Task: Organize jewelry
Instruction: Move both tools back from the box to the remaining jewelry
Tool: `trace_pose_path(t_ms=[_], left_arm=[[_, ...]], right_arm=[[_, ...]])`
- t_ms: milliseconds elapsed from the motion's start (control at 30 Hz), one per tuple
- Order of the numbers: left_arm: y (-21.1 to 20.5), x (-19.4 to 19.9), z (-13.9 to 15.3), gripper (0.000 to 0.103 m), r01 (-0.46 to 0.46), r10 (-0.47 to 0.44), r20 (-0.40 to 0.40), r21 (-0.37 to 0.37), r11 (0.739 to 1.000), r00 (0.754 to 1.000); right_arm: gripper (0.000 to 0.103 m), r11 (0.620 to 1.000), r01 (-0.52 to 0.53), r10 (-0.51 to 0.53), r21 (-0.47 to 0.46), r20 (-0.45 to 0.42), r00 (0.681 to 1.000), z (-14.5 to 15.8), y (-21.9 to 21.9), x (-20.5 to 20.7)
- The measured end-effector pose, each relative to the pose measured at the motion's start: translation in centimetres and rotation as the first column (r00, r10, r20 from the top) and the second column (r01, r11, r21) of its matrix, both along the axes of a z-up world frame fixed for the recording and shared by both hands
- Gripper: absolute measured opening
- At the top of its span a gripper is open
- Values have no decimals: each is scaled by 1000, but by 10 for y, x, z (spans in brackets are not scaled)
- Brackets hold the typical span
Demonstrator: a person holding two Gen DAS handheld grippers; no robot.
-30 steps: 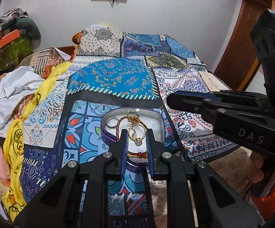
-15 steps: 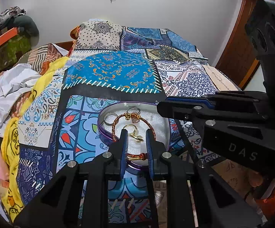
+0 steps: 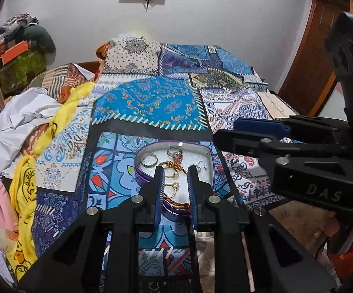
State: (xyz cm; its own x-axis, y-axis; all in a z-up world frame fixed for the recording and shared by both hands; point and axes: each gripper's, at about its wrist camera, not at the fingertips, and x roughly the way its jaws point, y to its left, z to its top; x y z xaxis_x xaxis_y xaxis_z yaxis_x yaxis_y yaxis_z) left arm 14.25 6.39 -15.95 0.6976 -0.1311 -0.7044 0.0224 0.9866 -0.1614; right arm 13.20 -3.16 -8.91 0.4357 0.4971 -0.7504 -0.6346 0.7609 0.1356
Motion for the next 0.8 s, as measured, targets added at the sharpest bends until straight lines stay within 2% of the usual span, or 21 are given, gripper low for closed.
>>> trace_pose_path(t_ms=[233, 433, 567, 700, 800], left_arm=[[-3, -10, 20, 19, -9, 8, 36, 22, 1000, 999], [-14, -15, 35, 26, -1, -1, 63, 39, 999, 998], [-28, -13, 42, 26, 19, -23, 73, 55, 998, 997], [-46, -10, 46, 34, 47, -52, 80, 61, 997, 995], [-60, -8, 45, 34, 71, -76, 74, 65, 995, 994]], right_arm=[[32, 999, 35, -36, 22, 47, 998, 20, -15, -7], [32, 997, 75, -78, 37, 81, 994, 32, -36, -13], [32, 992, 121, -124, 40, 86, 989, 33, -59, -15], [33, 983, 180, -183, 41, 80, 980, 33, -86, -14], [33, 972, 232, -235, 38, 75, 969, 32, -111, -12]])
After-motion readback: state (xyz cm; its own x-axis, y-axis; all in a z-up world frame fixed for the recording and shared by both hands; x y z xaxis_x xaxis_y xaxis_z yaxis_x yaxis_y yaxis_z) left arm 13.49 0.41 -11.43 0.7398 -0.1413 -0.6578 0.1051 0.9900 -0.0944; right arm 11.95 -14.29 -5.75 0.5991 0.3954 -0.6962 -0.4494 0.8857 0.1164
